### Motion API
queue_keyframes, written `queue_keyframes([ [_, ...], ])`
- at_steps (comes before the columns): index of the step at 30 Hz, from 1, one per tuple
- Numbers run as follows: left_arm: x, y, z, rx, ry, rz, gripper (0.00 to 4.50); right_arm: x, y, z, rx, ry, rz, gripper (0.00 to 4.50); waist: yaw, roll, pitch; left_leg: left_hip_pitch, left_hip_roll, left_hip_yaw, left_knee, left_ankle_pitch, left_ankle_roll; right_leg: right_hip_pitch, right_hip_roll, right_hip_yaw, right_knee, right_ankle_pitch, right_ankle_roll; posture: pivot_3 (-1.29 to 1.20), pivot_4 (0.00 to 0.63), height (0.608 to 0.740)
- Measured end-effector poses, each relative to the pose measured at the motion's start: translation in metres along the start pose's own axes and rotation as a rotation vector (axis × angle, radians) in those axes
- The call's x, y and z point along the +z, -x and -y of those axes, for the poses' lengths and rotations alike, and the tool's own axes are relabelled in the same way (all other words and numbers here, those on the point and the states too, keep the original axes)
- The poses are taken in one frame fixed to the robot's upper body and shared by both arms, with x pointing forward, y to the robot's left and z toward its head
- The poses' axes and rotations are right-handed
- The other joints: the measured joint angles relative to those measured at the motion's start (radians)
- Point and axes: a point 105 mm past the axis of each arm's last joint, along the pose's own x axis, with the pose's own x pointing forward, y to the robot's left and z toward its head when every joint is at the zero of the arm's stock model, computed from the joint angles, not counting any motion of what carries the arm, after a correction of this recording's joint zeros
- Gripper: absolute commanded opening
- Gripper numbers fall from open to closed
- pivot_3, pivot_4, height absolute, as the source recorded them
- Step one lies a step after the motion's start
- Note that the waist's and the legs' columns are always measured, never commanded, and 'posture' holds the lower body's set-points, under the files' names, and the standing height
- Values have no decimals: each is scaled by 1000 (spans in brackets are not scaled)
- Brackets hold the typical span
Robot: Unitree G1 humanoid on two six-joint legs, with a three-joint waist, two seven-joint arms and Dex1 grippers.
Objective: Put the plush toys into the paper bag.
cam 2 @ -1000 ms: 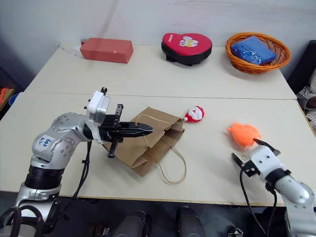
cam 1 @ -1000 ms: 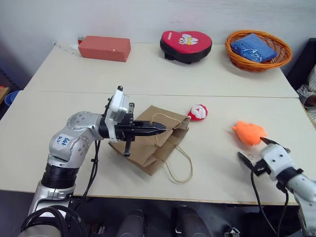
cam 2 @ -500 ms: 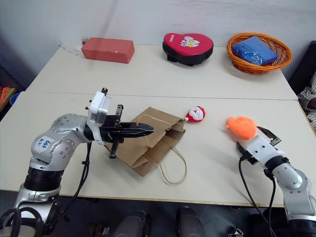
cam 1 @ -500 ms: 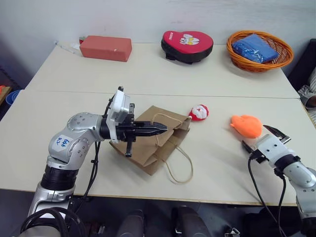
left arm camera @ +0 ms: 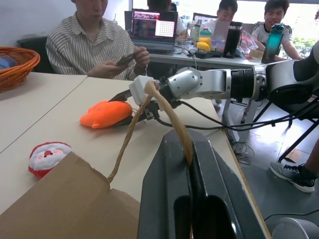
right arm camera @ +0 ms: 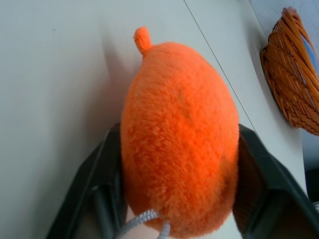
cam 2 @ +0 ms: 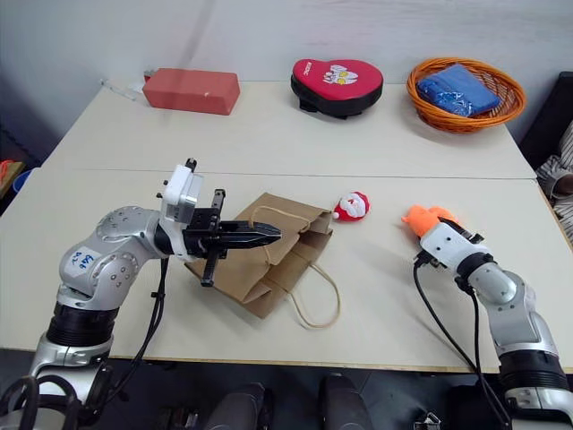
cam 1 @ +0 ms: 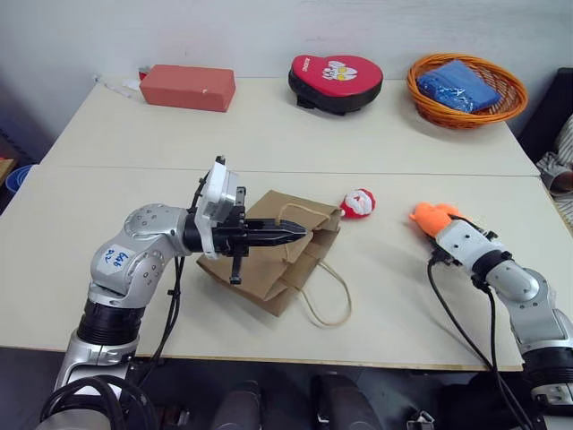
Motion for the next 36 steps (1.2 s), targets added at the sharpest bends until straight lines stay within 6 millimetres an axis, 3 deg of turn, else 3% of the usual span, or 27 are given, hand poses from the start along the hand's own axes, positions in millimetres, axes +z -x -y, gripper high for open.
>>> queue_keyframes([
  [2, 0, 1, 0, 2, 5, -5, 0, 2, 1, -1, 12, -3, 17, 822, 0, 0, 0, 0, 0, 0, 0, 0, 0, 0, 0, 0, 0, 0, 0, 0, 150, 740],
  [5, 3, 2, 0, -9, 19, -10, 0, 20, 7, -6, 84, -18, 135, 249, 0, 1, 1, 0, 0, 0, 0, 0, 0, 0, 0, 0, 0, 0, 0, 0, 150, 740],
  [10, 15, 7, -5, -14, 30, 19, 0, 103, 33, -13, 305, 78, 550, 231, -1, 3, 2, 0, 0, -1, 0, 0, 0, 0, 1, -1, 0, 0, 0, 0, 150, 740],
  [13, 15, 11, -5, -9, 58, 15, 0, 132, 41, -42, 470, 143, 660, 231, 0, 2, 2, 0, 1, -1, 0, 0, 0, 0, 0, -1, -1, 0, 0, 0, 150, 740],
  [18, 16, 13, -3, -16, 63, 11, 0, 155, 30, -90, 598, 113, 712, 231, 2, 2, 3, -1, 0, -1, 0, 0, 0, -1, 0, -1, 0, 0, 0, 0, 150, 740],
  [21, 17, 13, -2, -21, 59, 8, 0, 168, 26, -108, 624, 135, 744, 231, 4, 2, 3, -2, 0, -2, 0, 0, 0, -2, 0, -1, -1, 0, 0, 0, 150, 740],
  [29, 17, 11, 1, -30, 63, -1, 0, 181, 11, -116, 631, 229, 770, 231, 1, 2, 3, -2, 0, -1, 0, 0, 0, -2, 0, -1, -1, 0, 0, 0, 150, 740],
  [36, 16, 6, 3, -57, 74, 10, 0, 210, -14, -126, 644, 328, 838, 231, -11, 2, 3, -2, 0, -1, 0, 0, -1, -3, 0, -1, 0, 0, 0, 0, 150, 740],
])
